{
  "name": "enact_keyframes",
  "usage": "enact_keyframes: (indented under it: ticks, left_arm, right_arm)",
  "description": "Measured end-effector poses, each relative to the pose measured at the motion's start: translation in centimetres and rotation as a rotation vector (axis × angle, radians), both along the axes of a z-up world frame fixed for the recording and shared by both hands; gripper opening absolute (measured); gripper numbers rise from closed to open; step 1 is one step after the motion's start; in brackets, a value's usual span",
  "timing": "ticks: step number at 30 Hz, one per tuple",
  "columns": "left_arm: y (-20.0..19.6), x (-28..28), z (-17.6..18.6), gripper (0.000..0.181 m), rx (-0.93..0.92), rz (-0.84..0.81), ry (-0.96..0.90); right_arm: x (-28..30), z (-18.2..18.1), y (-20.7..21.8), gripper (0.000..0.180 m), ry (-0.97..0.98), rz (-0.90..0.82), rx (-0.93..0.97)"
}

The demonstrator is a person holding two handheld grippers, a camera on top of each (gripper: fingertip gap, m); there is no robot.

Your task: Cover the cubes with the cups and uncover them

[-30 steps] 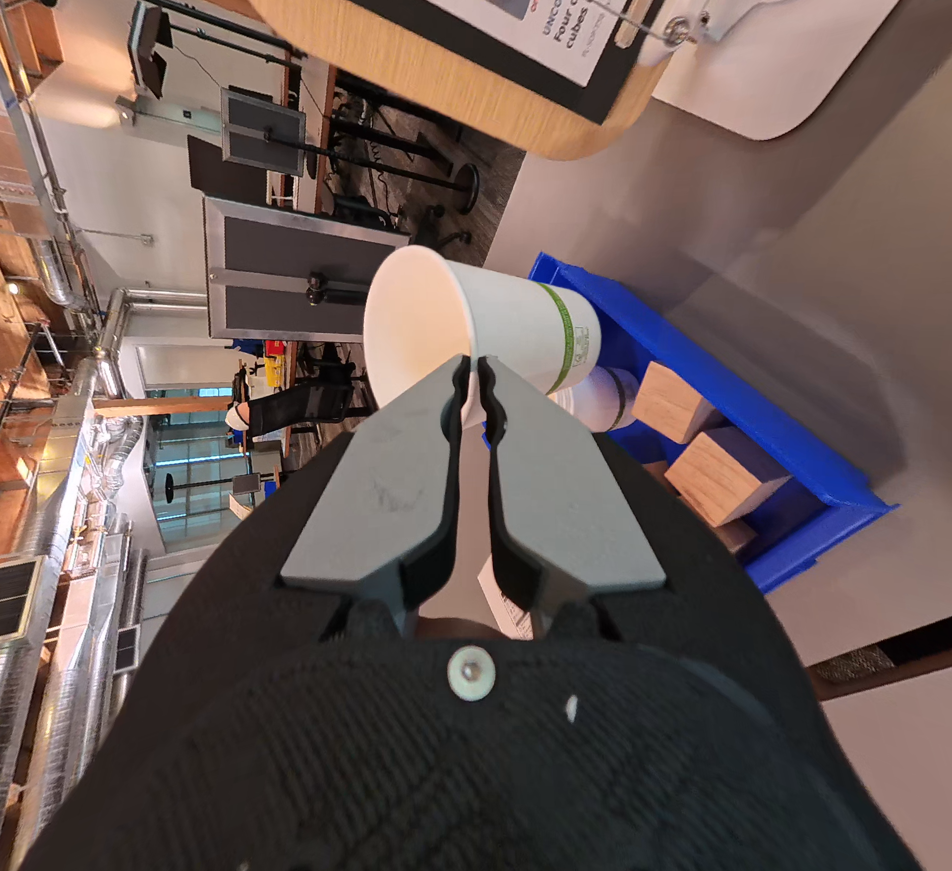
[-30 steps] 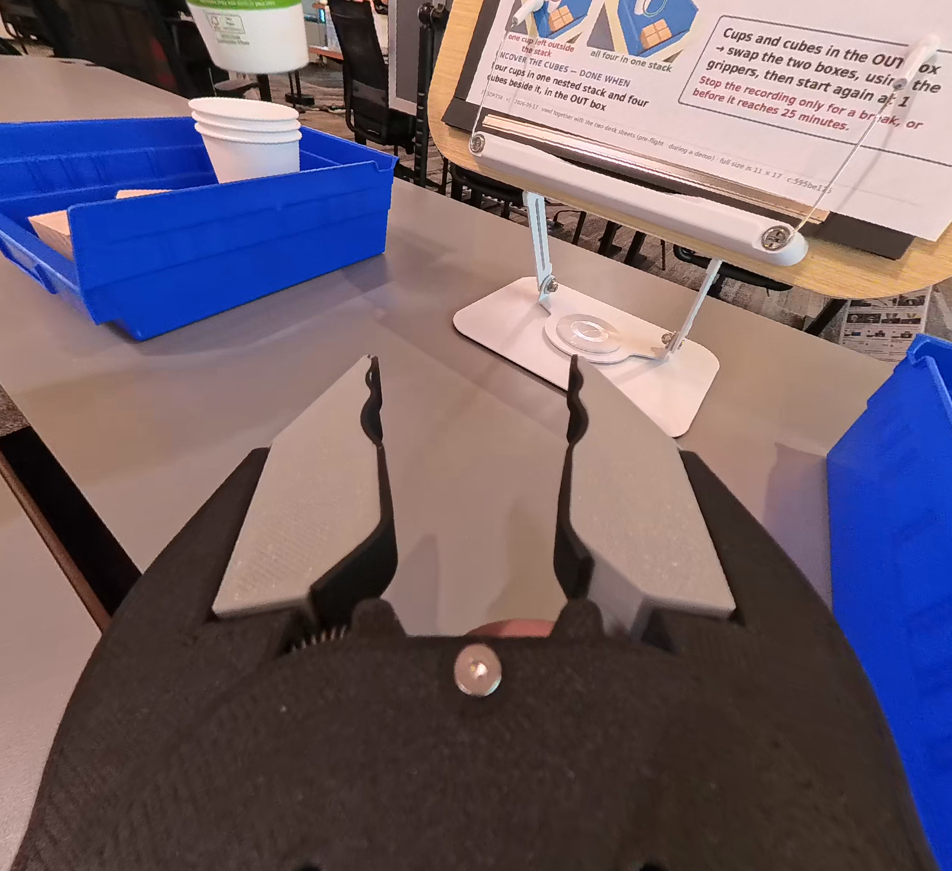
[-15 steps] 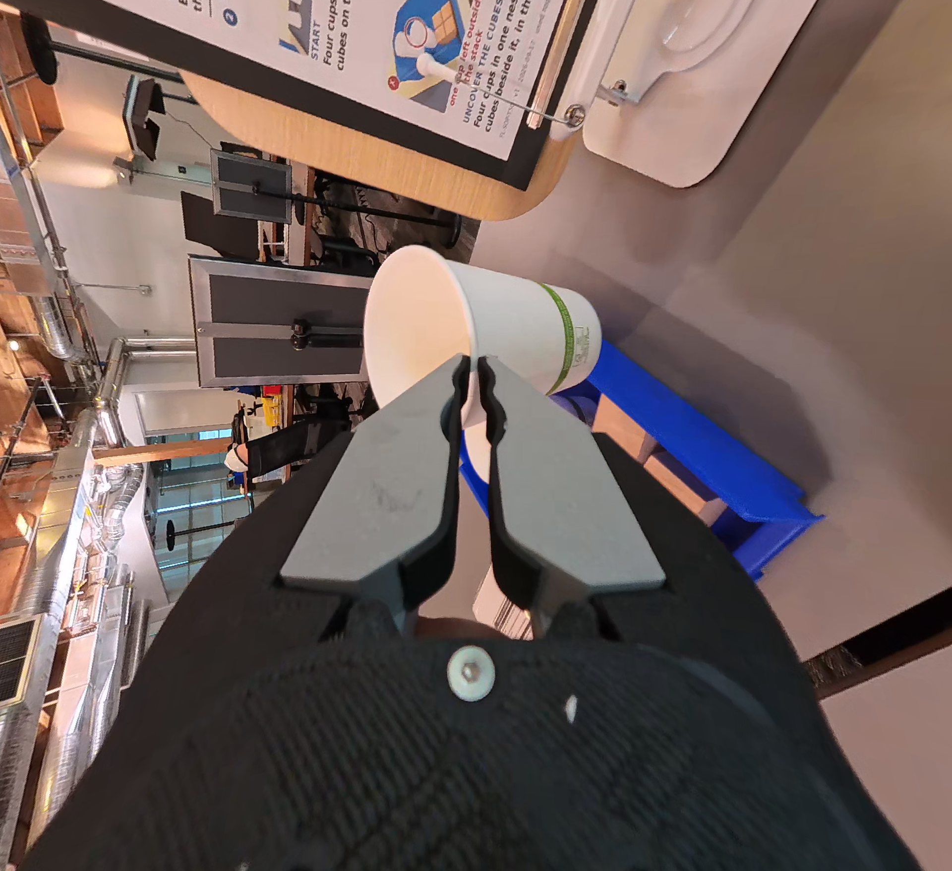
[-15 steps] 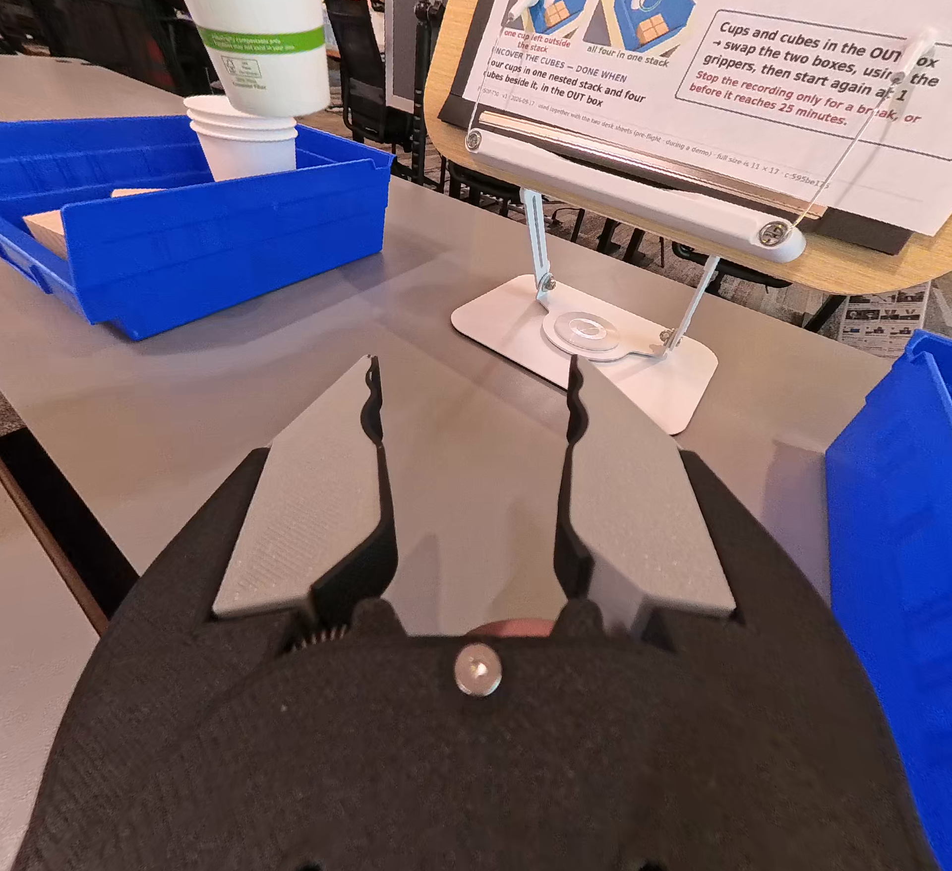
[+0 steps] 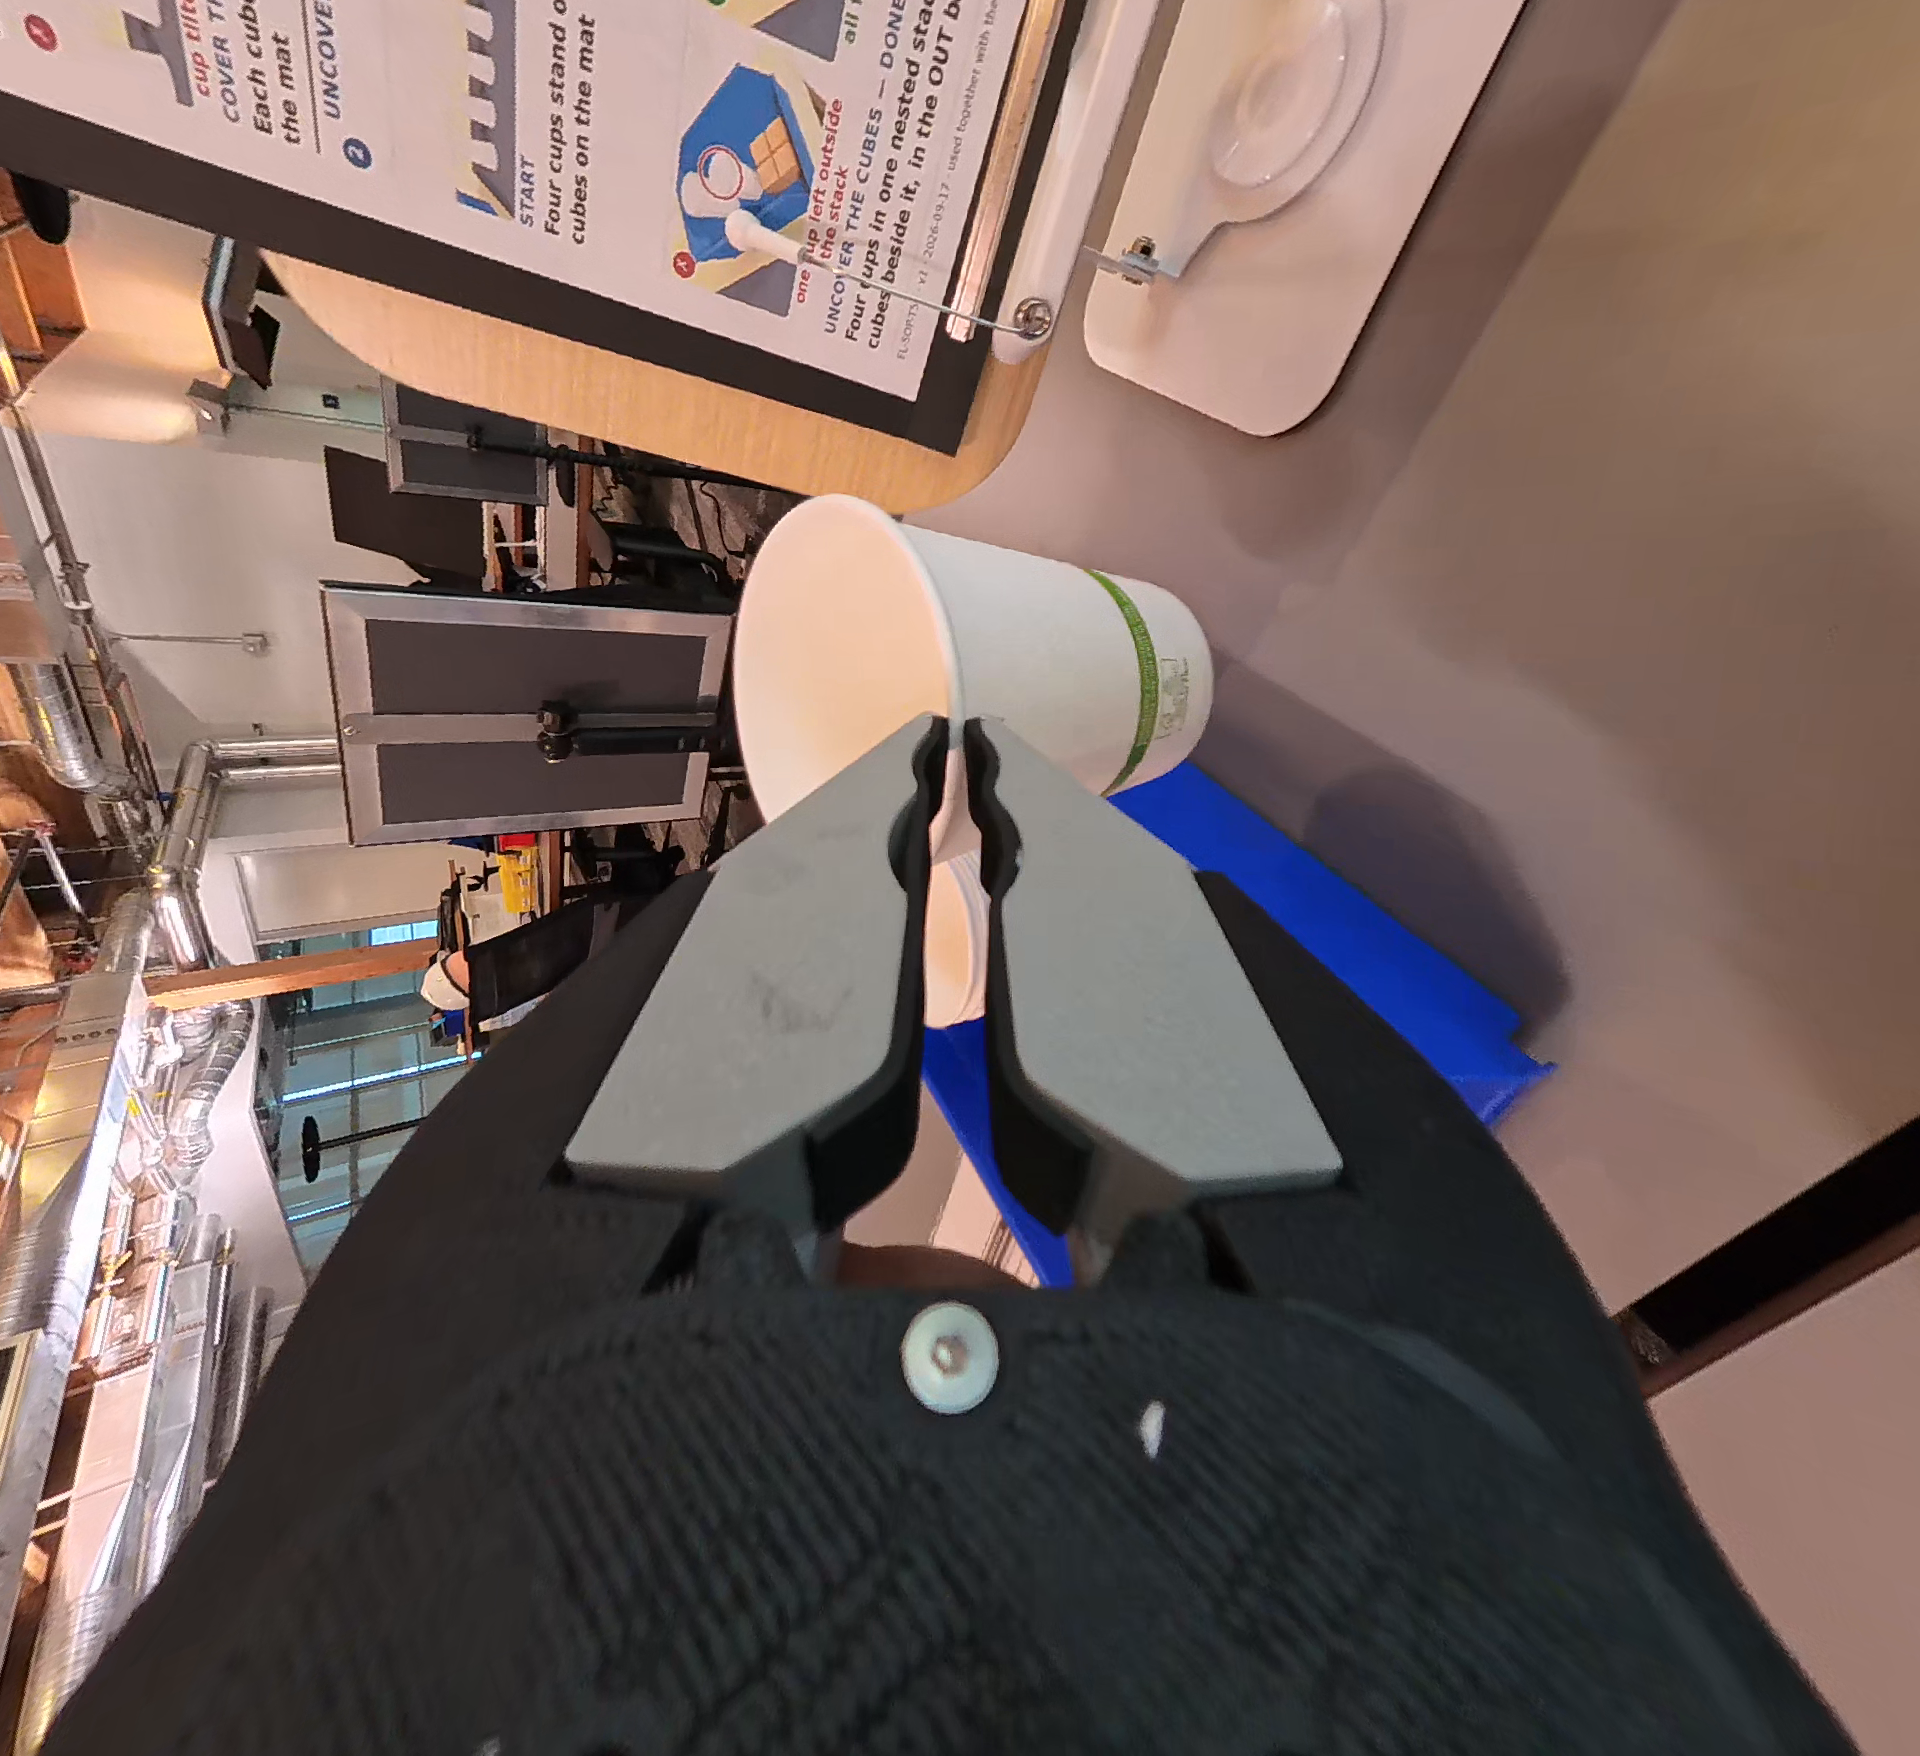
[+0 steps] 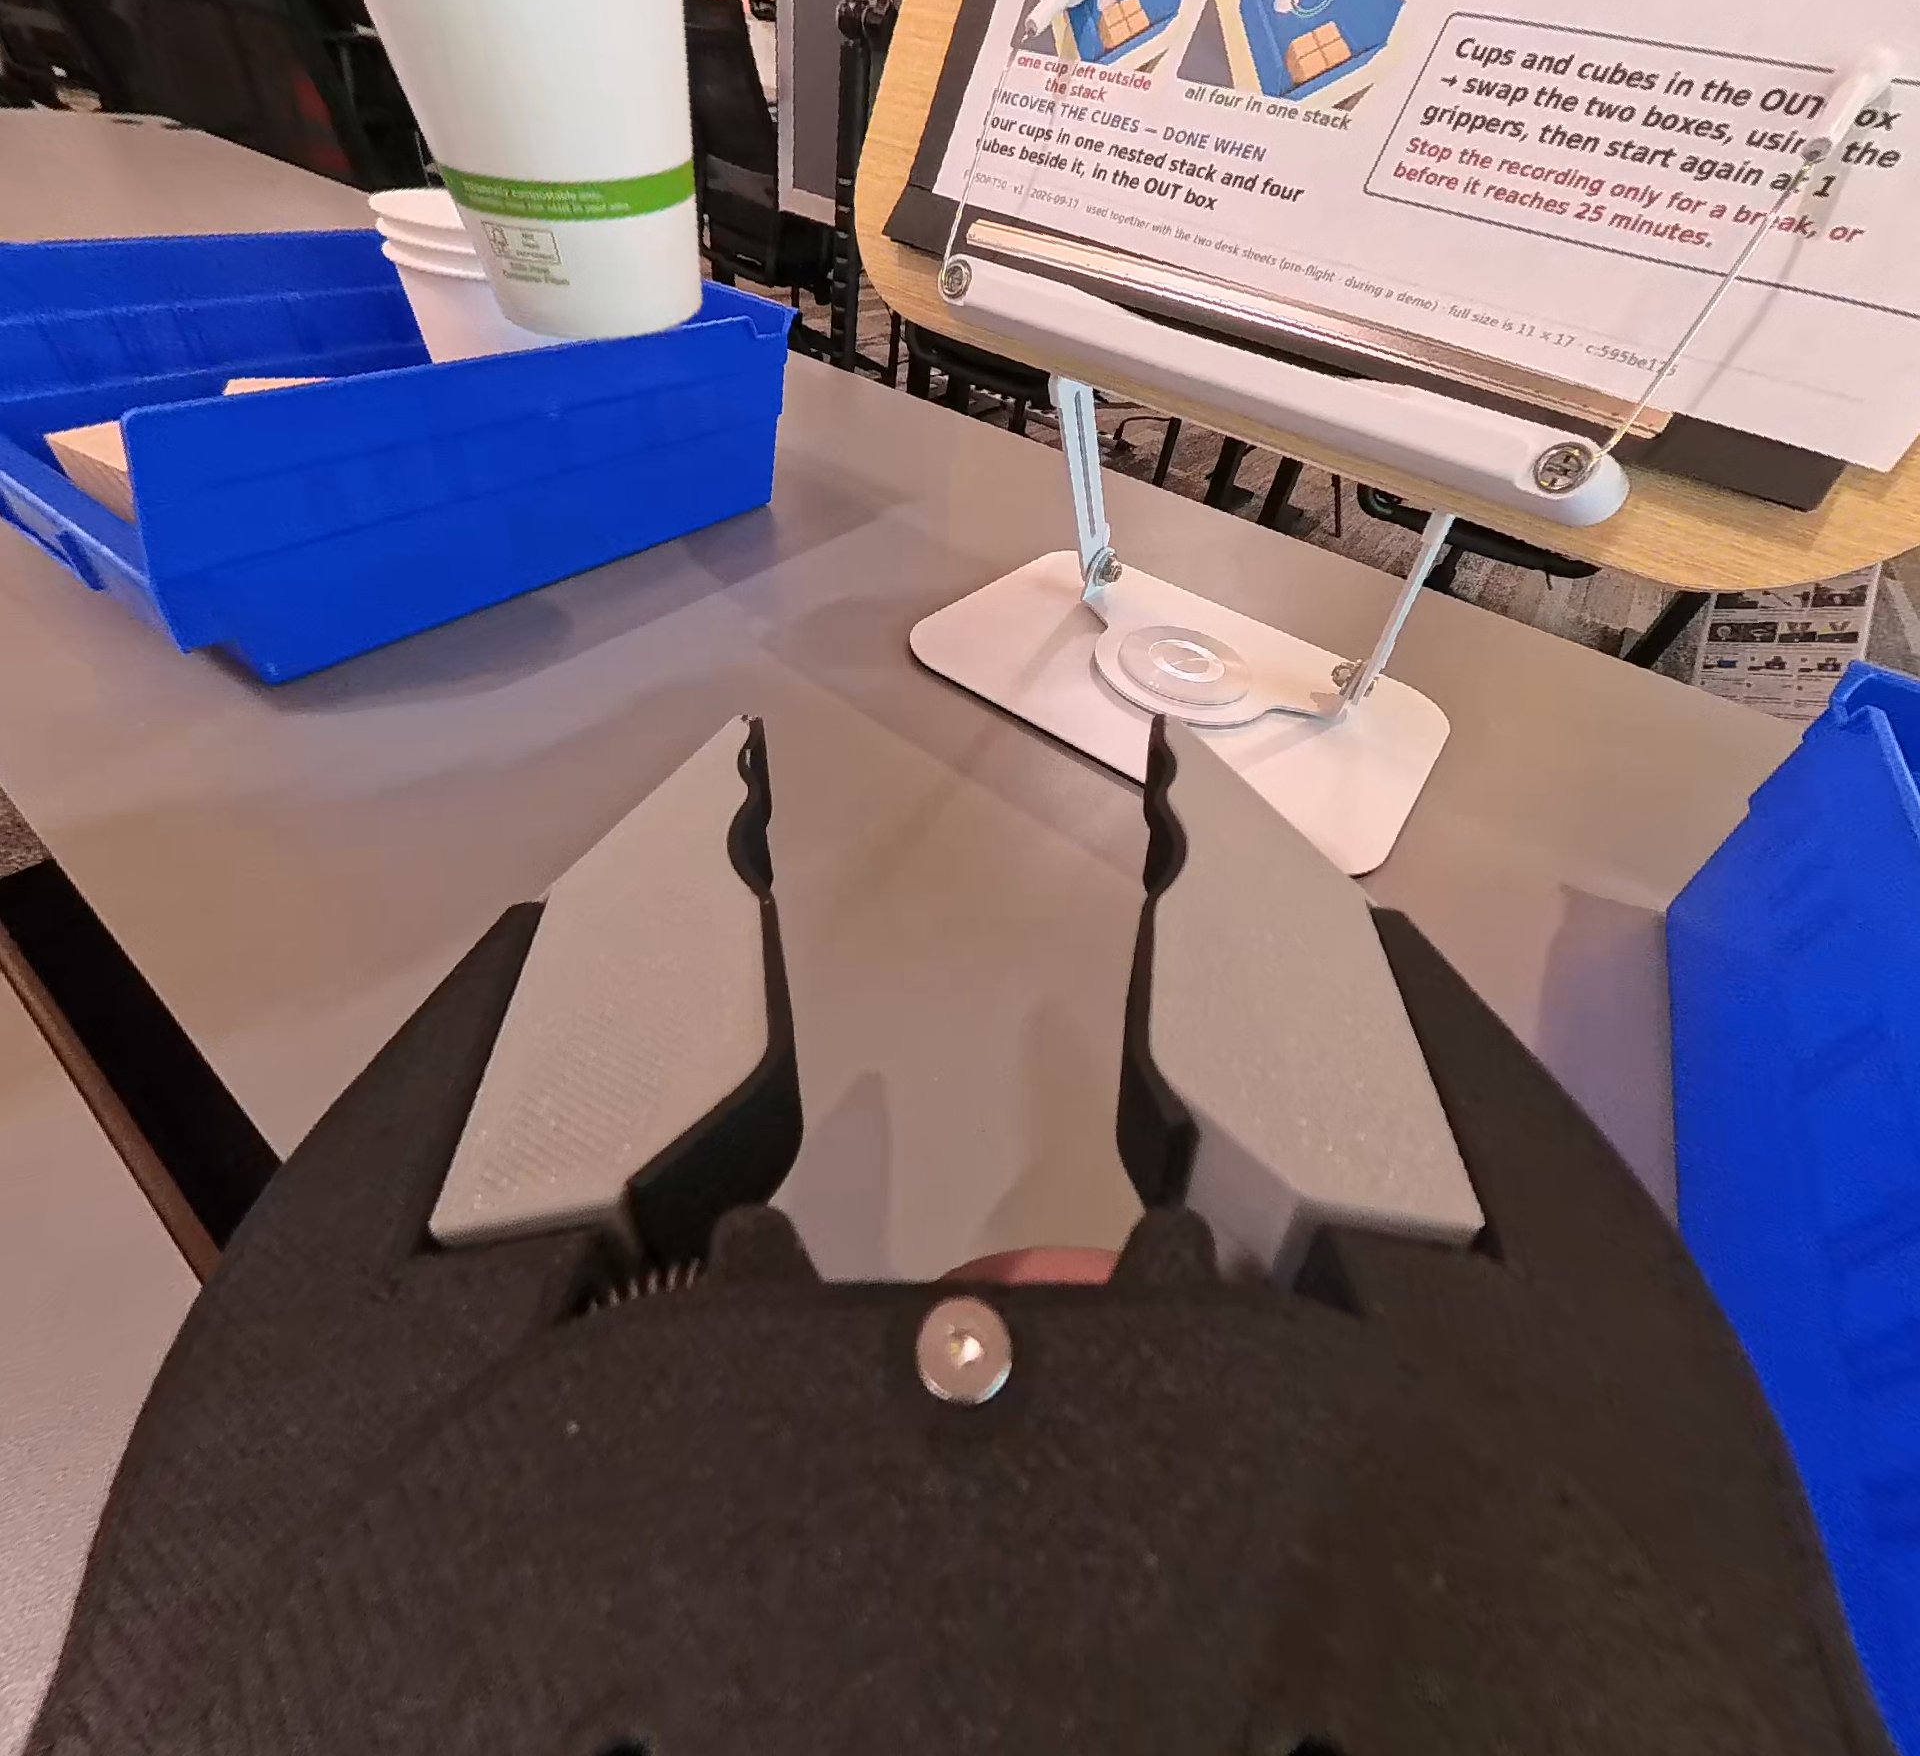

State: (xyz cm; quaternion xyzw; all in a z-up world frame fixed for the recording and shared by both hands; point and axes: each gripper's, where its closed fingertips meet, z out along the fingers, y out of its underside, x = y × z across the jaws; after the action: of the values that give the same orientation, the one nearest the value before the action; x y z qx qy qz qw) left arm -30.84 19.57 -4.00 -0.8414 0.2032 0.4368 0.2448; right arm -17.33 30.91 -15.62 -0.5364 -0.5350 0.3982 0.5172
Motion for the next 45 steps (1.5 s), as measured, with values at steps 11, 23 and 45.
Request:
enact_keyframes:
  ticks: [11,23,45]
  left_arm:
    - [0.5,1.5,-0.9,0.002,0.054,-0.042,-0.037]
    - [1.1,2.7,-1.6,0.001,0.189,-0.064,-0.199]
    - [1.2,3.3,-3.1,0.001,0.19,-0.072,-0.235]
  right_arm:
    - [0.0,0.0,-0.1,0.07,-0.001,0.002,0.003]
    - [0.0,0.0,-0.1,0.07,-0.002,0.002,0.005]
    - [0.0,0.0,-0.2,0.07,-0.001,0.004,0.007]
